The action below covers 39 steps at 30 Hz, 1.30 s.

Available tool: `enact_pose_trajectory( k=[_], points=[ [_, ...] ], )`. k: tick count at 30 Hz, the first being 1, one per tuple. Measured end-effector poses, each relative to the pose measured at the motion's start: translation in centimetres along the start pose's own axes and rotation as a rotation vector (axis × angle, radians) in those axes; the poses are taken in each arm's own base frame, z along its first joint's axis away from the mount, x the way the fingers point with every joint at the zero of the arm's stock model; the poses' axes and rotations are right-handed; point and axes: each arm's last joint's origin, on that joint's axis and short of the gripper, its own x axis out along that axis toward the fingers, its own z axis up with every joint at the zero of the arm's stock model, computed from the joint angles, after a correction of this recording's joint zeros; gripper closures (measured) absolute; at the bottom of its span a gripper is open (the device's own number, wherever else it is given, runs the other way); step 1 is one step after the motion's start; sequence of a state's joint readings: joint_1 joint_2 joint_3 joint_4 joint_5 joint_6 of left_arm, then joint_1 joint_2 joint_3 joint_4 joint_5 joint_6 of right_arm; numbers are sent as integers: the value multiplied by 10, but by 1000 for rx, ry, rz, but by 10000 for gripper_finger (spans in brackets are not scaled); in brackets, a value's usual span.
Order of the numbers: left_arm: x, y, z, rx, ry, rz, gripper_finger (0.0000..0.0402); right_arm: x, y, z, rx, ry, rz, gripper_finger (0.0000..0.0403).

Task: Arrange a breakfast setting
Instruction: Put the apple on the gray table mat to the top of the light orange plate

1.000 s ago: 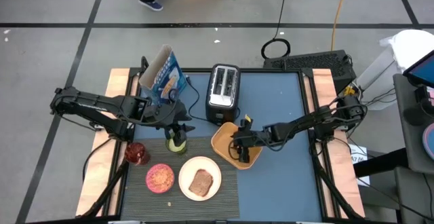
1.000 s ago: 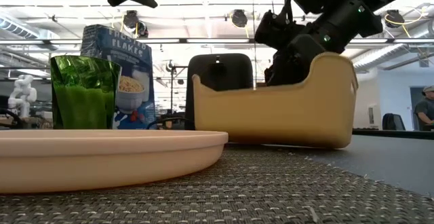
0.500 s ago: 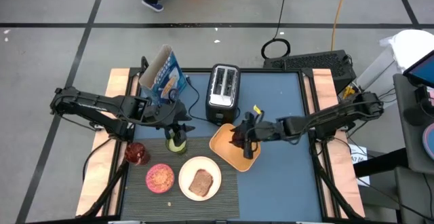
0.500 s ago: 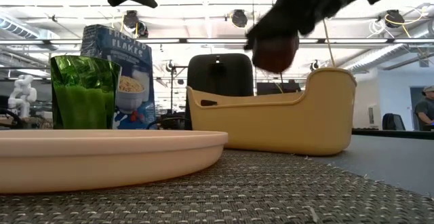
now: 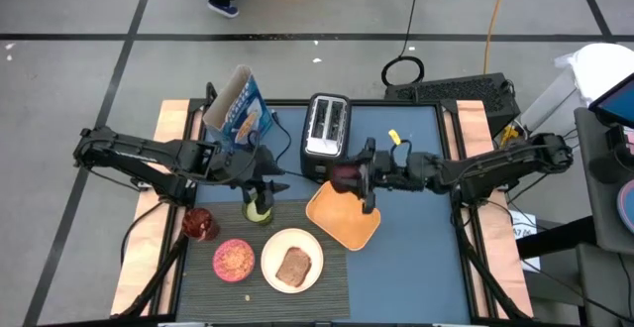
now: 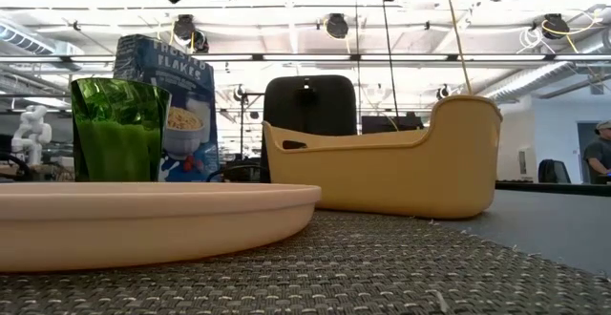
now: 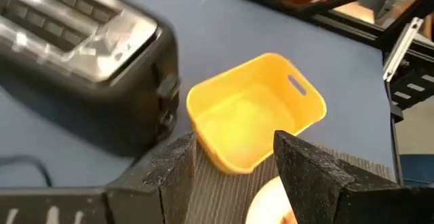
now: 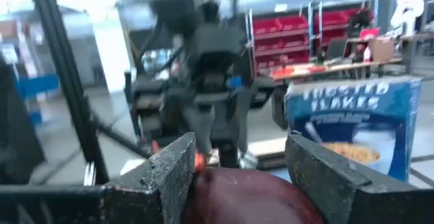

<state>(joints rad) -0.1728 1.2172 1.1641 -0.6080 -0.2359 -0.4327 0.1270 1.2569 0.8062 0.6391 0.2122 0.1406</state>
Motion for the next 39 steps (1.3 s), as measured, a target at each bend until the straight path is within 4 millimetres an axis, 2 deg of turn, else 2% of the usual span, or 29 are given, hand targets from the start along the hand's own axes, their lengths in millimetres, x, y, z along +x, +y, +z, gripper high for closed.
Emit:
enact_pose_trajectory(
  k=[12, 17, 24, 27, 35, 39],
  points=[
    [12, -13, 25, 253, -254, -65, 197, 3, -23, 15, 277, -142, -55, 190],
    [6, -16, 36, 340, -379, -76, 197, 4, -31, 16, 363, -153, -74, 190],
    [5, -18, 39, 401, -426, -70, 192, 4, -35, 17, 416, -159, -81, 190],
    [5, -18, 39, 418, -427, -65, 169, 4, -35, 17, 436, -160, -80, 190],
    [5, -13, 44, 434, -458, -39, 63, 4, -35, 18, 566, -185, -62, 190],
    [16, -11, 49, 453, -489, -11, 31, 4, -36, 21, 658, -210, -50, 190]
  ],
)
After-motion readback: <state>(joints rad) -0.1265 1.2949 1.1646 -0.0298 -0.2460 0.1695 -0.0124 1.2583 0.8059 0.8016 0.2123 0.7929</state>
